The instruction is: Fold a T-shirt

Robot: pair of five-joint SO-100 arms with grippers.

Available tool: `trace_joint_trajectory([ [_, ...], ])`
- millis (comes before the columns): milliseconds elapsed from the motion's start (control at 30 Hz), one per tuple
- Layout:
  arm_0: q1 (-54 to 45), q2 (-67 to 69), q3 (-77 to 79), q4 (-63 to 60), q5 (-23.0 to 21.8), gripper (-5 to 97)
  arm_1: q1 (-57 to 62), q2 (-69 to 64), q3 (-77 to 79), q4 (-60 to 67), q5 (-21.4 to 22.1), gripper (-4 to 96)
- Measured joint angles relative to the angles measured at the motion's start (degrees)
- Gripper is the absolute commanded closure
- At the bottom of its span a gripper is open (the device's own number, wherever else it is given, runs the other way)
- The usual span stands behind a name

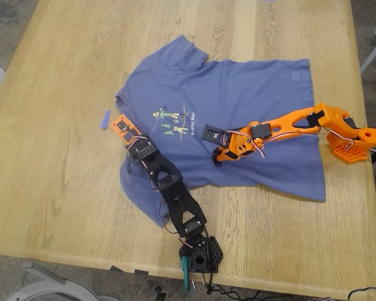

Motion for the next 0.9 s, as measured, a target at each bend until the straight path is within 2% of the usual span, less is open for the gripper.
trace_joint_trajectory([
  [467, 5.45, 9.76, 2.55, 1.93, 0.09, 92, 11.25, 1.67, 0.35, -7.38, -1.14, 91.2],
  [900, 16.0, 23.2, 5.19, 6.86, 0.0, 92, 18.81, -1.58, -15.47, -10.28, -1.93, 91.2],
])
